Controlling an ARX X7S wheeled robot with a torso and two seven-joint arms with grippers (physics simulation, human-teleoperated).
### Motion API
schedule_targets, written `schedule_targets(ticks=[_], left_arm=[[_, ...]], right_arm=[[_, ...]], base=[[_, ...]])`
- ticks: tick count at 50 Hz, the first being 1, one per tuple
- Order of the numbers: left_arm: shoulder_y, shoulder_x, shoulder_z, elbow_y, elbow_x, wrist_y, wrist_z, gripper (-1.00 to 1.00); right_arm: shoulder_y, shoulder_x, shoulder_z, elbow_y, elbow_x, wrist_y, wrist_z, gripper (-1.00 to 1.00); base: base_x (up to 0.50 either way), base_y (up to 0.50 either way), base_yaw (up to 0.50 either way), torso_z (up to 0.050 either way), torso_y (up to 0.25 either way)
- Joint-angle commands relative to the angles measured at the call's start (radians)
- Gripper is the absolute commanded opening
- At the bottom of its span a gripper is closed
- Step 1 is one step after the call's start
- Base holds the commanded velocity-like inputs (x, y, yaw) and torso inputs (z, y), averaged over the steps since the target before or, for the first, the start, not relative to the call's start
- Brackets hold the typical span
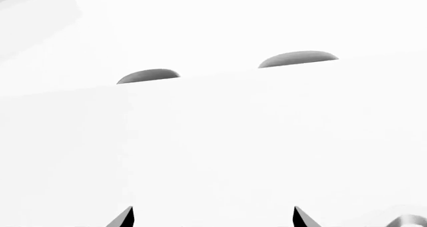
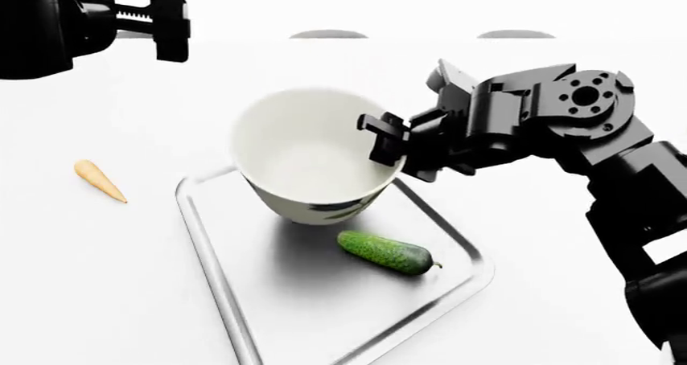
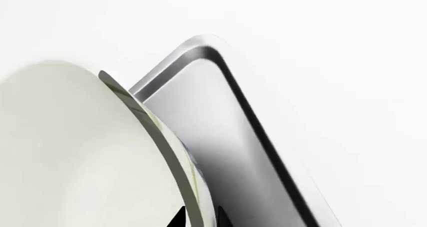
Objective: Place the two vegetables and bowl onto the tray for setting up a vegetable dip station.
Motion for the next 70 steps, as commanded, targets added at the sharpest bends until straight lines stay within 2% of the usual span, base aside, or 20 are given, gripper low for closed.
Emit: schedule_targets(ticks=[1,25,26,32,35,43,49,54,55,56,57,58,60,62,64,66,70], left_arm=[[0.012,-0.007,-0.001,0.003,-0.01,0.008,-0.005,1.0],[0.023,-0.013,-0.007,0.014,-0.035,0.013,-0.022,1.0],[0.022,-0.015,0.0,0.017,-0.036,0.005,-0.024,1.0],[0.013,-0.011,0.001,0.005,-0.038,0.003,-0.032,1.0],[-0.002,-0.003,0.014,-0.007,-0.034,0.006,-0.026,1.0],[0.008,0.003,0.003,-0.03,-0.042,0.012,-0.037,1.0],[-0.003,0.002,0.005,-0.039,-0.052,-0.032,-0.072,1.0],[-0.034,0.031,-0.081,-0.159,-0.085,-0.141,-0.236,1.0],[-0.036,0.037,-0.155,-0.201,-0.182,-0.152,-0.336,1.0],[-0.039,0.032,-0.156,-0.219,-0.246,-0.152,-0.402,1.0],[-0.037,0.042,-0.222,-0.287,-0.336,-0.151,-0.526,1.0],[-0.029,0.05,-0.276,-0.296,-0.367,-0.137,-0.617,1.0],[-0.024,0.069,-0.32,-0.33,-0.386,-0.106,-0.685,1.0],[-0.015,0.093,-0.334,-0.35,-0.387,-0.067,-0.701,1.0],[-0.027,0.107,-0.284,-0.395,-0.337,-0.022,-0.632,1.0],[-0.027,0.121,-0.288,-0.421,-0.325,0.015,-0.633,1.0],[-0.038,0.154,-0.24,-0.486,-0.283,0.063,-0.544,1.0]], right_arm=[[0.003,-0.028,-0.013,0.046,-0.028,0.009,-0.013,-1.0],[0.018,-0.038,-0.03,0.062,-0.049,0.041,-0.06,-1.0],[0.022,-0.027,-0.014,0.047,-0.034,0.034,-0.053,1.0],[0.081,0.053,0.039,-0.101,0.07,0.044,0.132,1.0],[0.183,0.1,0.081,-0.178,0.159,0.052,0.267,1.0],[0.33,0.198,0.203,-0.375,0.326,-0.023,0.434,1.0],[0.378,0.287,0.225,-0.487,0.396,-0.063,0.571,1.0],[0.394,0.332,0.221,-0.54,0.427,-0.069,0.639,1.0],[0.398,0.345,0.223,-0.549,0.439,-0.068,0.649,1.0],[0.399,0.351,0.226,-0.556,0.438,-0.076,0.654,1.0],[0.402,0.359,0.226,-0.559,0.438,-0.074,0.66,1.0],[0.403,0.363,0.227,-0.564,0.438,-0.079,0.665,1.0],[0.406,0.372,0.226,-0.576,0.443,-0.077,0.676,1.0],[0.41,0.383,0.228,-0.584,0.446,-0.076,0.683,1.0],[0.409,0.397,0.231,-0.596,0.45,-0.078,0.689,1.0],[0.404,0.409,0.234,-0.606,0.445,-0.089,0.693,1.0],[0.39,0.434,0.241,-0.625,0.435,-0.094,0.685,1.0]], base=[[0.0,0.0,0.0,0.0,0.0],[0.0,0.0,0.0,0.0,0.0],[0.0,0.0,0.0,0.0,0.0],[0.0,0.0,0.0,0.0,0.0],[0.0,0.0,0.0,0.0,0.0],[0.0,0.0,0.0,0.0,0.0],[0.0,0.0,0.0,0.0,0.0],[0.0,0.0,0.0,0.0,0.0],[0.0,0.0,0.0,0.0,0.0],[0.0,0.0,0.0,0.0,0.0],[0.0,0.0,0.0,0.0,0.0],[0.0,0.0,0.0,0.0,0.0],[0.0,0.0,0.0,0.0,0.0],[0.0,0.0,0.0,0.0,0.0],[0.0,0.0,0.0,0.0,0.0],[0.0,0.0,0.0,0.0,0.0],[0.0,0.0,0.0,0.0,0.0]])
